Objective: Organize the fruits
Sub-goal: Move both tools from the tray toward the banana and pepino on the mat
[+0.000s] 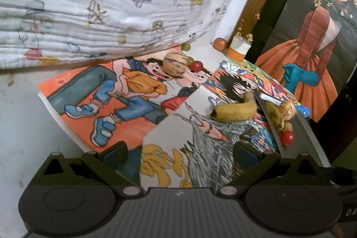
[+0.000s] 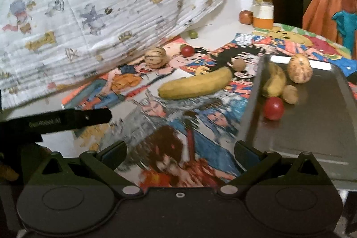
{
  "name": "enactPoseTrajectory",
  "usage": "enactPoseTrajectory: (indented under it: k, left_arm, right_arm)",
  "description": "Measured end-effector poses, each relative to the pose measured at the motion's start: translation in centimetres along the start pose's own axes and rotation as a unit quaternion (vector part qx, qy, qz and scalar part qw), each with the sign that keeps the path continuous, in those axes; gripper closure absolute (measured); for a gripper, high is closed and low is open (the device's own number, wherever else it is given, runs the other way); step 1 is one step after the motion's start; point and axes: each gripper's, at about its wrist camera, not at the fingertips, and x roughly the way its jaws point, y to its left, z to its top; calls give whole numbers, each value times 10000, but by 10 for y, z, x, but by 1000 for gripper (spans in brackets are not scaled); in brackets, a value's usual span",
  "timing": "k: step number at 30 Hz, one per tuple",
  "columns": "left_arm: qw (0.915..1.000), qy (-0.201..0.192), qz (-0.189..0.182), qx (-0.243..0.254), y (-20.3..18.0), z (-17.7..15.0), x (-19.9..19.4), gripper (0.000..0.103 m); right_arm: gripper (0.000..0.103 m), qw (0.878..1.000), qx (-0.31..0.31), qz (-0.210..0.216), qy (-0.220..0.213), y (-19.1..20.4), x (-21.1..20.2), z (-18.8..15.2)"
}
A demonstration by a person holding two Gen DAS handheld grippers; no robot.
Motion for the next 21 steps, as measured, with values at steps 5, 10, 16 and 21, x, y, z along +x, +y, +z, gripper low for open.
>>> enactPoseTrajectory:
  k: [5, 10, 16, 21]
  left_arm:
    - [9998, -100, 17, 159, 6, 18, 7, 0]
    - [9991, -229, -31, 356, 11, 42, 20, 0]
    - [9984, -193, -179, 503, 10, 71, 52, 0]
    - [9956, -135, -262, 885, -3, 93, 85, 0]
  right_arm:
    - [1, 9996, 235, 118, -63, 7, 18, 20]
    - [1, 9994, 63, -189, -266, 13, 39, 31]
    - [1, 9985, 377, -307, -241, 0, 66, 49]
    - [2, 9953, 815, -454, -257, -14, 85, 64]
